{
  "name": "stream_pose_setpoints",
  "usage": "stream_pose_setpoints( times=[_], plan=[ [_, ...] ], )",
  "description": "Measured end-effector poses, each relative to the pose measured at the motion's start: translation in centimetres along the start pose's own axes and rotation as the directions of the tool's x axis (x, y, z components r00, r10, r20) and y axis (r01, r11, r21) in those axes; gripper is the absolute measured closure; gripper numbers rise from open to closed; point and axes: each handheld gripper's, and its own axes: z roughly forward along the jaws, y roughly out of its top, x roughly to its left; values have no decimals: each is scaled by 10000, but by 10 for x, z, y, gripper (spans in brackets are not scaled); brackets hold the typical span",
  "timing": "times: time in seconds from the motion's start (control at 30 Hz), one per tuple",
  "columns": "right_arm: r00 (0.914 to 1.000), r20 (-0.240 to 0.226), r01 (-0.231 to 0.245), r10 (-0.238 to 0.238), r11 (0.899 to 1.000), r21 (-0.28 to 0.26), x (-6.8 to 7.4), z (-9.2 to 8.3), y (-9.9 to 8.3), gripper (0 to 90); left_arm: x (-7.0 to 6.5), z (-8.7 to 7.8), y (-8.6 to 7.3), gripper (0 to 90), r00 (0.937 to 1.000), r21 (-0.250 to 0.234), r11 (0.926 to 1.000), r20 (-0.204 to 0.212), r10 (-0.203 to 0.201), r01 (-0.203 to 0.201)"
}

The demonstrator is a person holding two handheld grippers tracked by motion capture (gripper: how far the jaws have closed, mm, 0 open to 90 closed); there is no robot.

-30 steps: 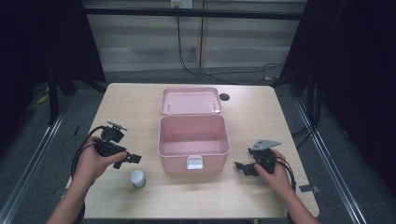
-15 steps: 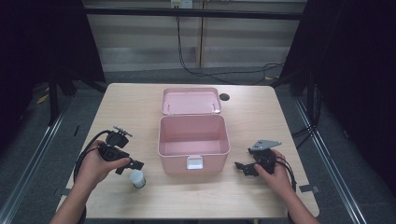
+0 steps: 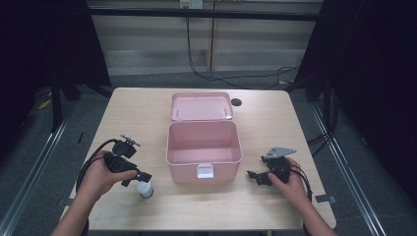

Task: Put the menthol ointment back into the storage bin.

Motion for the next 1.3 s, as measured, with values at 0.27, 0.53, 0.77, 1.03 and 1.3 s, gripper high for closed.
stream_pose_setpoints(
  times=[0.27, 0.53, 0.77, 1.03, 1.3],
  plan=[
    [10000, 0, -5, 5, 10000, -1, 0, 0, 0, 147, -3, 4, -2, 257, 9999, 338, 9993, 41, 131, -133],
    [10000, -2, -4, 4, 10000, -1, 0, 0, 0, 147, -4, 10, -4, 267, 9998, 628, 9980, 180, 86, -97],
    [10000, 1, -4, 4, 10000, 0, 0, 0, 0, 147, -3, 17, -6, 273, 9998, 785, 9969, 187, 98, -113],
    [10000, 0, -6, 6, 10000, 1, 0, 0, 0, 147, -3, 27, -10, 313, 9998, 1156, 9932, 188, 84, -106],
    [10000, -1, -6, 6, 10000, 1, 0, 0, 0, 147, -4, 33, -11, 384, 9995, 1291, 9915, 274, 154, -188]
  ],
)
